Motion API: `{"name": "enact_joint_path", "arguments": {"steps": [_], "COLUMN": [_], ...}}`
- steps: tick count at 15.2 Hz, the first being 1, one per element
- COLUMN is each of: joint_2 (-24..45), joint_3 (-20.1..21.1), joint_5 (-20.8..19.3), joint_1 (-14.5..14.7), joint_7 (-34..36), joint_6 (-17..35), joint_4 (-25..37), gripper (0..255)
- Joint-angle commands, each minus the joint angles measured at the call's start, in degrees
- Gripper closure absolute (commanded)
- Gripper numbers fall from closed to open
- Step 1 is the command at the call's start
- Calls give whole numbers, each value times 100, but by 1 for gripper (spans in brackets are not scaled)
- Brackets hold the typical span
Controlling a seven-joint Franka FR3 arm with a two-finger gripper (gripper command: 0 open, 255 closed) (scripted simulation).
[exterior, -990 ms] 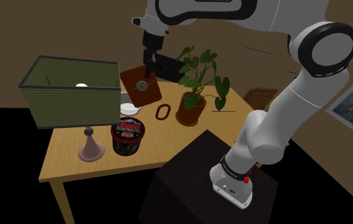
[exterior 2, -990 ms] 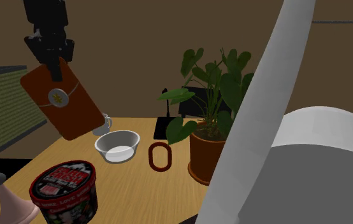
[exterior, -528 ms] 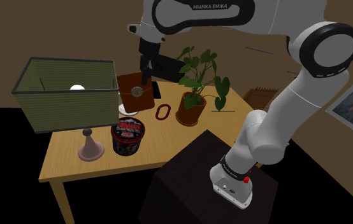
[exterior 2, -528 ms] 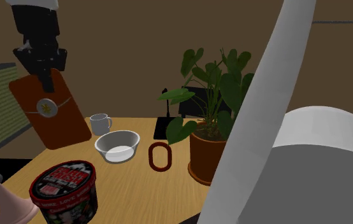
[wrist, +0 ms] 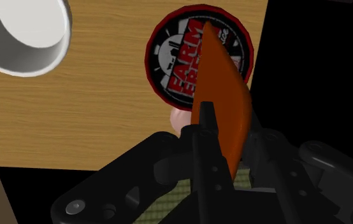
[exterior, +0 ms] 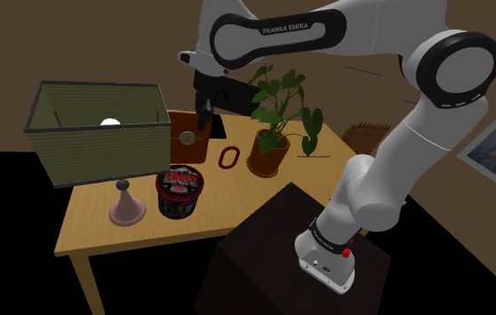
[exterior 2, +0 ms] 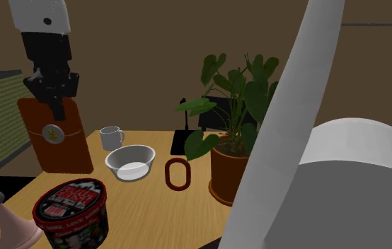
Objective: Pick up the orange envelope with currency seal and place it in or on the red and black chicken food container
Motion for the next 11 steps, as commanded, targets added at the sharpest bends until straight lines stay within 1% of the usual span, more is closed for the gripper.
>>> {"name": "enact_joint_path", "arguments": {"steps": [1,11], "joint_2": [44,342], "joint_3": [3,-6], "joint_5": [12,65], "joint_1": [5,11], "joint_7": [-15,-77], "joint_6": [161,921], "joint_4": [-116,-581], "gripper": [255,255]}}
